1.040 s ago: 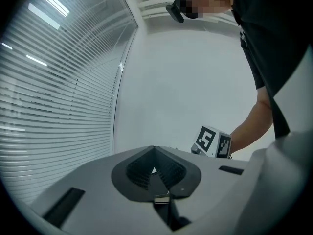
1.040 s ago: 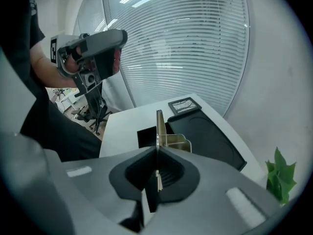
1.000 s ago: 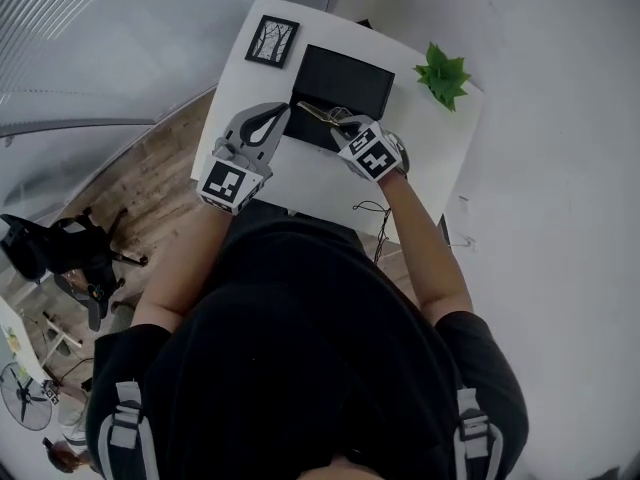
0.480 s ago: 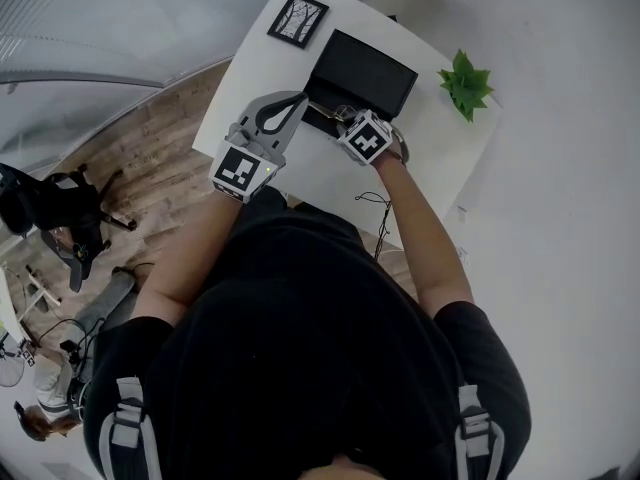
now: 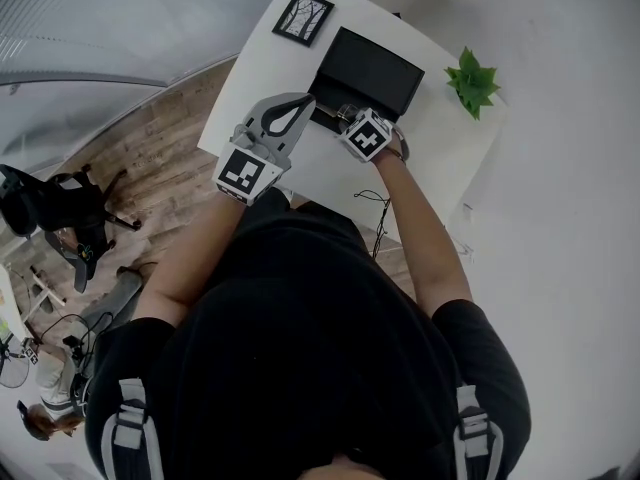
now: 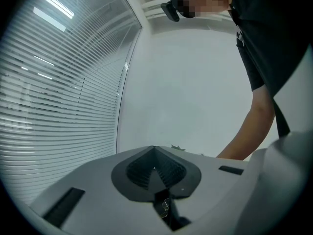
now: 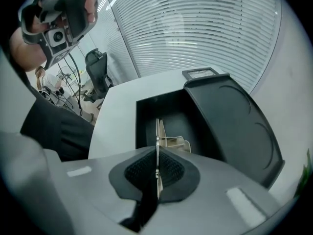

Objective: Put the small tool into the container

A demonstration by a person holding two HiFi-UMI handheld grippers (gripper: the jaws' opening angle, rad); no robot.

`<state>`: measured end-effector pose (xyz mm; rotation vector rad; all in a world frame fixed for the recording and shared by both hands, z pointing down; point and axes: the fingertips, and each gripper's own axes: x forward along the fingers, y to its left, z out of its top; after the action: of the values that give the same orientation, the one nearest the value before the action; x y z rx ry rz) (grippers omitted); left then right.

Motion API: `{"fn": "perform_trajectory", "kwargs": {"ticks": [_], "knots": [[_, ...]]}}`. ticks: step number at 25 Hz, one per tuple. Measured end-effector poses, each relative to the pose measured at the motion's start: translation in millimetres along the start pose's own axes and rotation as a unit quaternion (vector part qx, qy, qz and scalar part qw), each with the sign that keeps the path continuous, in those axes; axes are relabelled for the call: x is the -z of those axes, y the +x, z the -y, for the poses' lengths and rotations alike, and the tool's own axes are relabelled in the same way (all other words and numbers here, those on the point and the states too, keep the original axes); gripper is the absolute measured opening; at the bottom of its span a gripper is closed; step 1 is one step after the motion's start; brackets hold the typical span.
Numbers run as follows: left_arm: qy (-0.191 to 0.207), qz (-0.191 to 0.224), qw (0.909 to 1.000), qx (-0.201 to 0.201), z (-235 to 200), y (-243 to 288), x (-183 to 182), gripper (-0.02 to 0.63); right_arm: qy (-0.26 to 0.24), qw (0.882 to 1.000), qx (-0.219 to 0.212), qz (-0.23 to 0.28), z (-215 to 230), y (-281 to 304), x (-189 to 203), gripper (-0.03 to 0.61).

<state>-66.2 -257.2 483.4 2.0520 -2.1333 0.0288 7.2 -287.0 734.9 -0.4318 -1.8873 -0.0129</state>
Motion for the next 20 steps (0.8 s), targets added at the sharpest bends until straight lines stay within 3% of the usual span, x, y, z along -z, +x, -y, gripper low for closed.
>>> {"fn": "perform_trajectory", "kwargs": {"ticks": [9, 20], "knots": [[0.002, -0.004, 1.0000, 0.007, 3, -4, 0, 0.006, 0.004, 1.000, 0.026, 0.009, 8, -2, 2, 0.045], [0.008, 0.003, 0.9999, 0.013, -2, -11, -10, 0.006, 0.011, 0.996, 0.087, 0.033, 28, -13, -1, 0.060]]}}
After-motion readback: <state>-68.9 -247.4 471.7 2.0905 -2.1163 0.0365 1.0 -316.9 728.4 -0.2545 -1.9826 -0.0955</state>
